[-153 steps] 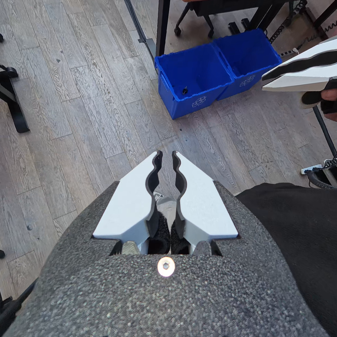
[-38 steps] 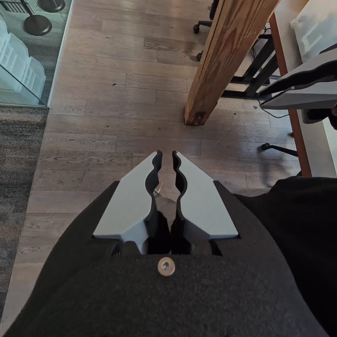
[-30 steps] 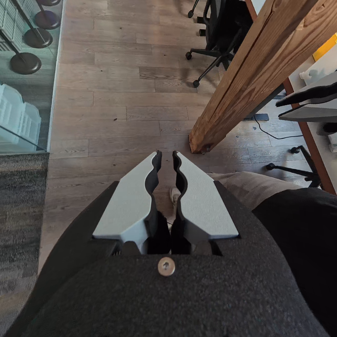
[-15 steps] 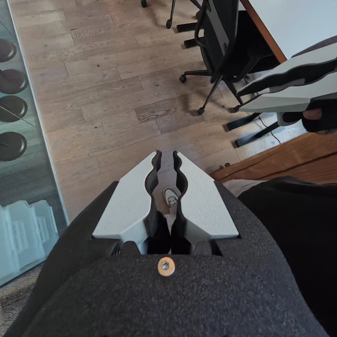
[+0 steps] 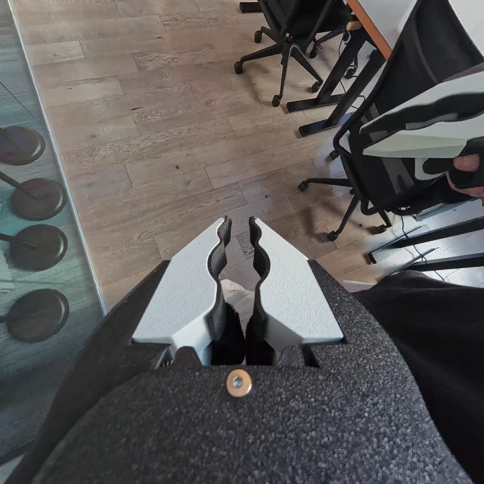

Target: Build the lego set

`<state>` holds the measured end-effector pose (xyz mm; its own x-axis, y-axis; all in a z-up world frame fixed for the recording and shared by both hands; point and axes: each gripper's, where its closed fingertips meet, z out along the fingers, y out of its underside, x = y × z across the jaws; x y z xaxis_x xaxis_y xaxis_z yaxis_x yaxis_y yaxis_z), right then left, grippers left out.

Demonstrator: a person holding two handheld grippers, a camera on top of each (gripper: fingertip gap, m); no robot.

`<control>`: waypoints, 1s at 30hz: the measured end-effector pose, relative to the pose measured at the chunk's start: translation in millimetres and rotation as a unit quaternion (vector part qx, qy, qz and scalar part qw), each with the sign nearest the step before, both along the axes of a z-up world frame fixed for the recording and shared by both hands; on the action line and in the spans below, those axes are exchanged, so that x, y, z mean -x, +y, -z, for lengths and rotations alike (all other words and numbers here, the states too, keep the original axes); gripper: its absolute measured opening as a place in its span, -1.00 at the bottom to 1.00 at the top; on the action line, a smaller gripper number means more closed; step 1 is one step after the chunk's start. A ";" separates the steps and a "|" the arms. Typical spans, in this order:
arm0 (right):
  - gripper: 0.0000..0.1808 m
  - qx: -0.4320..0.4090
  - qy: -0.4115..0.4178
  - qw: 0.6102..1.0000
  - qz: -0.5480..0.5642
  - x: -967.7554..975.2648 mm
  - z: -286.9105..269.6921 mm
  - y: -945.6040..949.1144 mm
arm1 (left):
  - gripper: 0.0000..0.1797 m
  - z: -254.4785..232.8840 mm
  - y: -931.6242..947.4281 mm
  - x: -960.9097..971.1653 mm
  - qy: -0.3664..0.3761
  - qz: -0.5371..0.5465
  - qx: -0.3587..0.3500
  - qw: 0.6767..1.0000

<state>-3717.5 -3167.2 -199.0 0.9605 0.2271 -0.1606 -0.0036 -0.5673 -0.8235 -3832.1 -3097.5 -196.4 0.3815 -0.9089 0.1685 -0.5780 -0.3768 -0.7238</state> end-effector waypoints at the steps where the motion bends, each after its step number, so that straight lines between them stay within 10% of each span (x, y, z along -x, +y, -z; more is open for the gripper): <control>1: -0.74 0.009 0.006 1.000 0.007 -21.0 -3.7 31.9 | -0.86 -6.6 36.1 -25.3 -0.006 0.006 0.006 1.000; 30: -0.73 -0.055 -0.029 0.994 0.089 -825.0 -49.8 913.3 | -0.87 -20.2 922.9 -803.1 -0.003 0.085 -0.021 0.996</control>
<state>-2892.5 -2254.0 -149.2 0.9940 0.0665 -0.0870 -0.0459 -0.4684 -0.8823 -3029.0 -2174.5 -176.1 0.2200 -0.9667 0.1308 -0.6264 -0.2428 -0.7407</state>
